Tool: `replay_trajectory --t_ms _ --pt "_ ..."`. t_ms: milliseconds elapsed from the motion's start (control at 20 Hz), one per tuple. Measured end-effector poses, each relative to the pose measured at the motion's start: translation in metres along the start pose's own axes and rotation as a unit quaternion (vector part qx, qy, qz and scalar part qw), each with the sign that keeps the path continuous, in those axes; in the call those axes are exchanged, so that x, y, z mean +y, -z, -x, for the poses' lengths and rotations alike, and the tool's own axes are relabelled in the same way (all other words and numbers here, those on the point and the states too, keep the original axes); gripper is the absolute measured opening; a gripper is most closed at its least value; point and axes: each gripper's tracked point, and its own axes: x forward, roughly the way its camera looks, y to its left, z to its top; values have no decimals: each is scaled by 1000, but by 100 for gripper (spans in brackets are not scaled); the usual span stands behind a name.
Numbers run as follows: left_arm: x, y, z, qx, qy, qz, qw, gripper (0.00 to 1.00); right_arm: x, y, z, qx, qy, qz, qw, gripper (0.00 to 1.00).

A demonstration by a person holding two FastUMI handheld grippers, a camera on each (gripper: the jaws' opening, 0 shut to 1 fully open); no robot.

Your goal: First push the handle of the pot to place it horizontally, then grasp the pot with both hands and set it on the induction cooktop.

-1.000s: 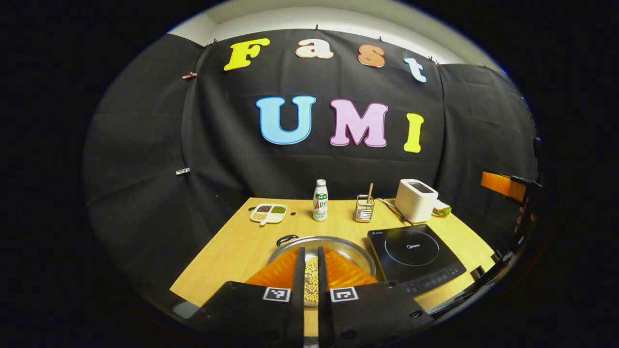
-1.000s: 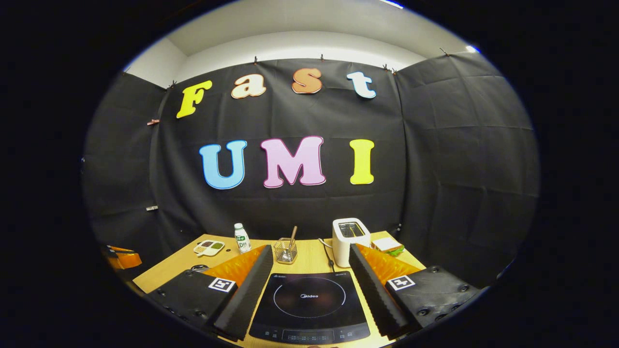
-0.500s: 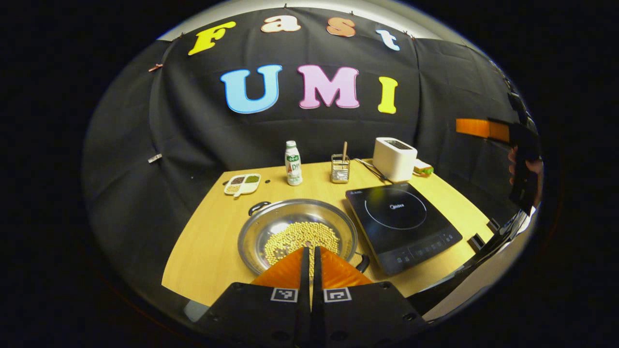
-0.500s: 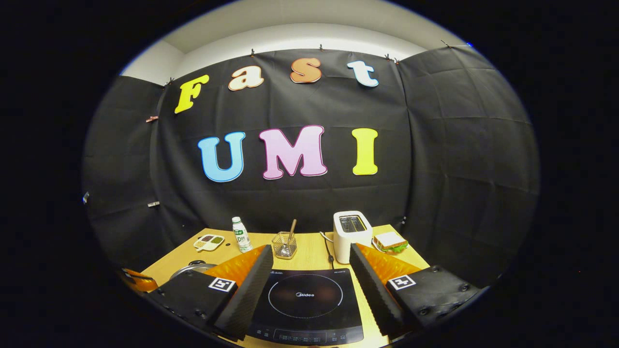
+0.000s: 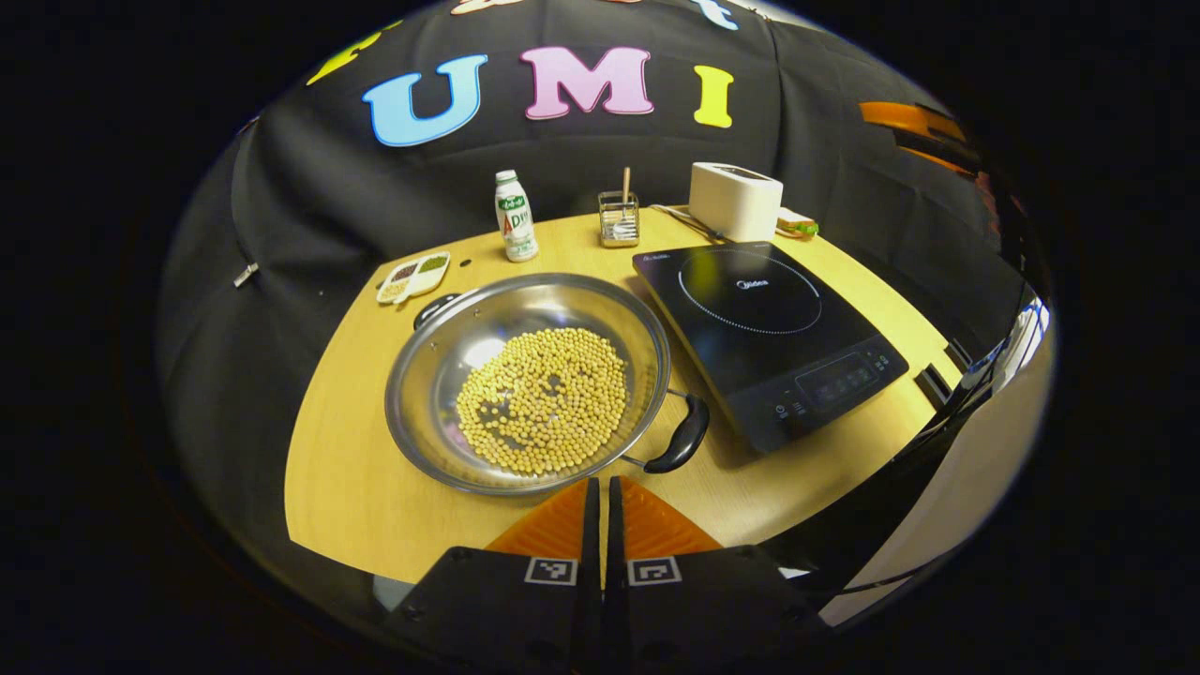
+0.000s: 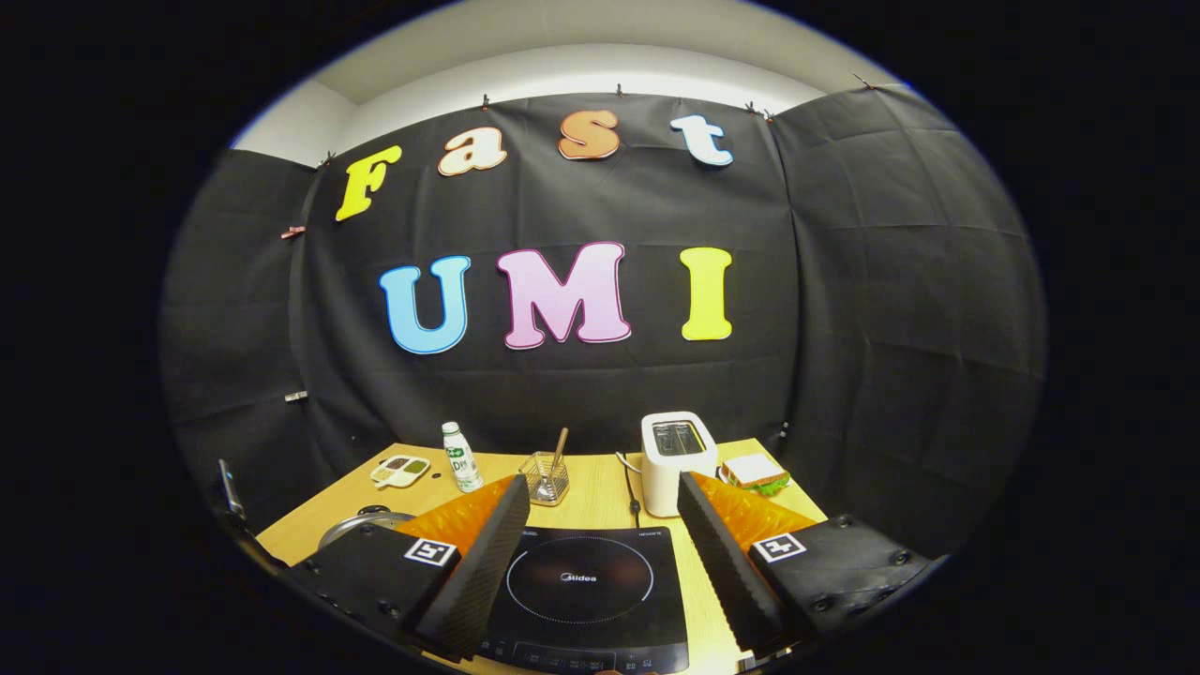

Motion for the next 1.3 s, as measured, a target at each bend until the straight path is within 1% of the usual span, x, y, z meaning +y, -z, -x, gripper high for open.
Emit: replay_trajectory --t_ms 250,350,450,550,700,850,900,950,1100,1150,1300 --pt "-13 16 -29 41 18 14 999 5 -9 4 -1 3 1 5 1000 99" --pt "-20 14 -35 40 23 2 999 4 -17 4 -4 5 10 4 1000 99" --pt "-27 14 -40 44 29 -17 998 6 -30 2 -6 3 25 -1 1000 99" --pt "-35 13 -43 46 37 -19 998 5 -39 2 -8 4 39 -13 999 99" --pt "-43 6 -50 44 42 -1 998 5 -50 6 -11 10 55 -24 998 99" --pt "-49 -4 -56 43 50 28 997 5 -56 7 -14 16 65 -30 997 99" --pt "-51 -8 -58 41 53 34 997 4 -56 6 -14 15 65 -32 997 98" --pt "-53 -12 -61 40 55 38 997 5 -55 4 -15 12 64 -32 997 99" --pt "-58 -23 -70 36 60 48 996 5 -58 4 -16 11 66 -22 998 98" --pt "-59 -26 -73 35 62 51 996 4 -60 3 -16 10 67 -20 997 98" --pt "-63 -37 -81 31 69 59 995 5 -67 2 -17 9 76 -19 997 98"
